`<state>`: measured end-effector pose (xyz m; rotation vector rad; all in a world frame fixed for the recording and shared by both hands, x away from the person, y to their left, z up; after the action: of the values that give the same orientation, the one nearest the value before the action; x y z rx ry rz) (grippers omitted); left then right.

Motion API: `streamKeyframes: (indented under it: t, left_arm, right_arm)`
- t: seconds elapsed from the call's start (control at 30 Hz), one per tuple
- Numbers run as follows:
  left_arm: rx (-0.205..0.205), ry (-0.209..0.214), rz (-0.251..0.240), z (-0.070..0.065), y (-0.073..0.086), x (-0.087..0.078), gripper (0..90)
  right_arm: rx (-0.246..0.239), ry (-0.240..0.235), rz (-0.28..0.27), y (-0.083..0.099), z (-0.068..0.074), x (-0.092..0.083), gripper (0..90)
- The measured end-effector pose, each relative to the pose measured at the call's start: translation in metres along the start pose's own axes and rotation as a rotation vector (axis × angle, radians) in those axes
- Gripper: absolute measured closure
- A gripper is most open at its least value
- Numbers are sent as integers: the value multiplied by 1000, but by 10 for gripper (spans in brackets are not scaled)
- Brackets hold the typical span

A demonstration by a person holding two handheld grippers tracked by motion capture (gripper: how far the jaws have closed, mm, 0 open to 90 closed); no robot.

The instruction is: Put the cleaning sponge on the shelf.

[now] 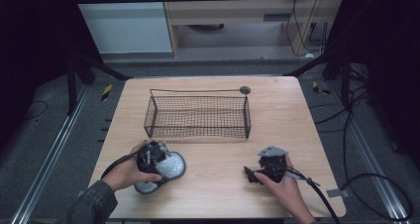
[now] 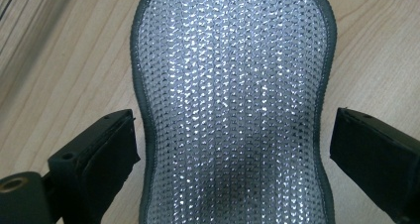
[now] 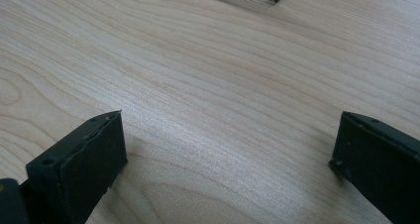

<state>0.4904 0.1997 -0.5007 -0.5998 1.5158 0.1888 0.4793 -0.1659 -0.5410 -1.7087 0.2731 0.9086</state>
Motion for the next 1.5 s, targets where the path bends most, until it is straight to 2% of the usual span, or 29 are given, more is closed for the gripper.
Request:
streamKeyframes:
  t: [0.1, 0.37, 0.73, 0.9, 1.13, 1.5]
  left_arm:
    - [5, 12, 1, -2, 0, 4, 39]
    - [-7, 11, -2, -1, 2, 9, 29]
    - [-30, -8, -38, 5, 1, 6, 42]
    - [-35, -19, -31, 9, 3, 7, 35]
    - [-53, 8, -24, 15, 6, 12, 11]
    - [-52, 17, -20, 16, 7, 14, 22]
  right_arm:
    - [0, 0, 0, 0, 0, 0, 4]
    - [0, 0, 1, 0, 0, 0, 4]
    - [0, -1, 2, 0, 0, 0, 4]
    - [0, -1, 3, 0, 0, 0, 4]
    - [0, 0, 2, 0, 0, 0, 4]
    - [-1, -3, 4, 0, 1, -1, 4]
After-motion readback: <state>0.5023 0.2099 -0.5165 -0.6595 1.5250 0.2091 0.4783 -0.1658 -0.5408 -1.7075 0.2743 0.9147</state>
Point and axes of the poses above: each handheld gripper's, and its own axes: x roughly forward along the jaws, y roughly out of its underside, z roughly to its left, the point moved 4 cm from there along x, roughly forward along the jaws, and after that the axes turned 6 degrees about y, right-handed, at the moved point
